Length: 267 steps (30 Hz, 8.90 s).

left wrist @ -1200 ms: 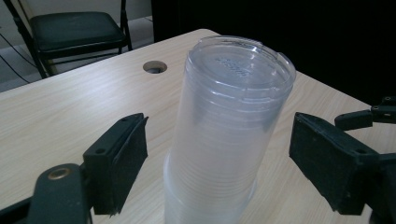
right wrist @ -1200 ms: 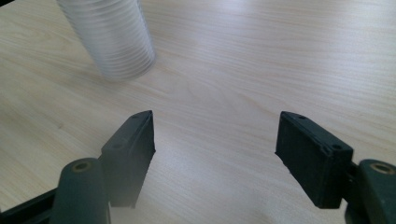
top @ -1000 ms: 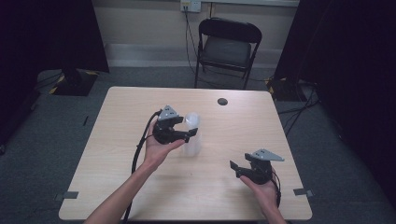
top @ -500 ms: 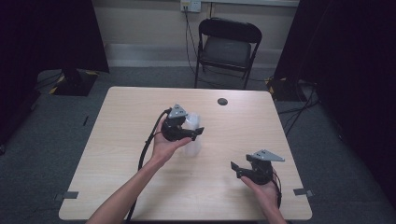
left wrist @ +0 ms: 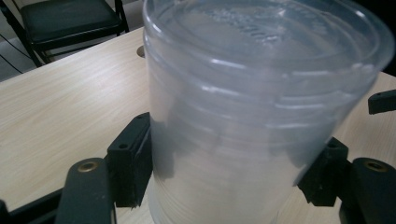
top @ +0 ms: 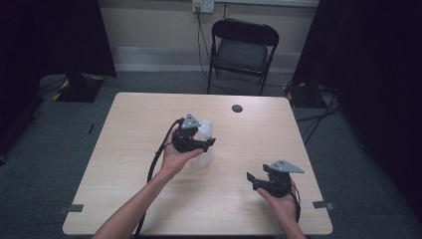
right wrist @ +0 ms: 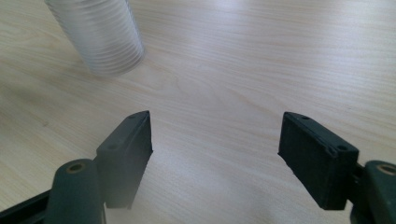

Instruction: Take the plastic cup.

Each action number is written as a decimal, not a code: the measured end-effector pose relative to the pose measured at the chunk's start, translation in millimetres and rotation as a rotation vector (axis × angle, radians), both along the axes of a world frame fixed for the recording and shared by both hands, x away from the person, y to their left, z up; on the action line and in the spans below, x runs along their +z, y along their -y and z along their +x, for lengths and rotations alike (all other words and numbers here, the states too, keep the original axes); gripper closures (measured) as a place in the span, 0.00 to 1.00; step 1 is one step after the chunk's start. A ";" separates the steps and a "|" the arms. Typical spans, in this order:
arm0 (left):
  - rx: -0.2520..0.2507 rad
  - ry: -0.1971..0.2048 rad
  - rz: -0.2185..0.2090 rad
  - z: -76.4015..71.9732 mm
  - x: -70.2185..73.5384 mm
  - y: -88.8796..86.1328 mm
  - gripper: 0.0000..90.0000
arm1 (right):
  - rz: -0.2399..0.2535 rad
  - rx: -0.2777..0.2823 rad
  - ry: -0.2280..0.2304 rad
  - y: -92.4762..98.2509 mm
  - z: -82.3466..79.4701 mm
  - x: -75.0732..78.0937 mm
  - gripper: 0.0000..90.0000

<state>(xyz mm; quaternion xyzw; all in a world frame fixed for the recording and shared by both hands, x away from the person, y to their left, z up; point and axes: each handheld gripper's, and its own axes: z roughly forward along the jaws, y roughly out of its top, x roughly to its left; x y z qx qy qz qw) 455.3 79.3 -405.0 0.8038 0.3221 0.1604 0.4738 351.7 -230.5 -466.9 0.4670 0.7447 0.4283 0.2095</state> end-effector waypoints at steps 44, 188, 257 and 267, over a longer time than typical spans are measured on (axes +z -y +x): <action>0.024 0.081 -0.124 -7.7 25.1 -9.6 0.36 | -0.002 -0.007 -0.006 -2.3 -0.8 -2.3 0.30; -0.064 -0.560 -0.662 -88.4 -9.8 -66.0 0.45 | 0.065 0.421 0.484 -124.8 -34.7 36.0 0.79; -0.117 -0.392 -0.468 -96.6 -6.2 -52.3 0.26 | 0.078 0.249 0.428 -99.3 -24.4 52.7 0.97; -0.104 -0.345 -0.424 -97.0 -6.2 -59.2 0.24 | 0.103 0.277 0.307 -92.2 -18.9 55.7 0.98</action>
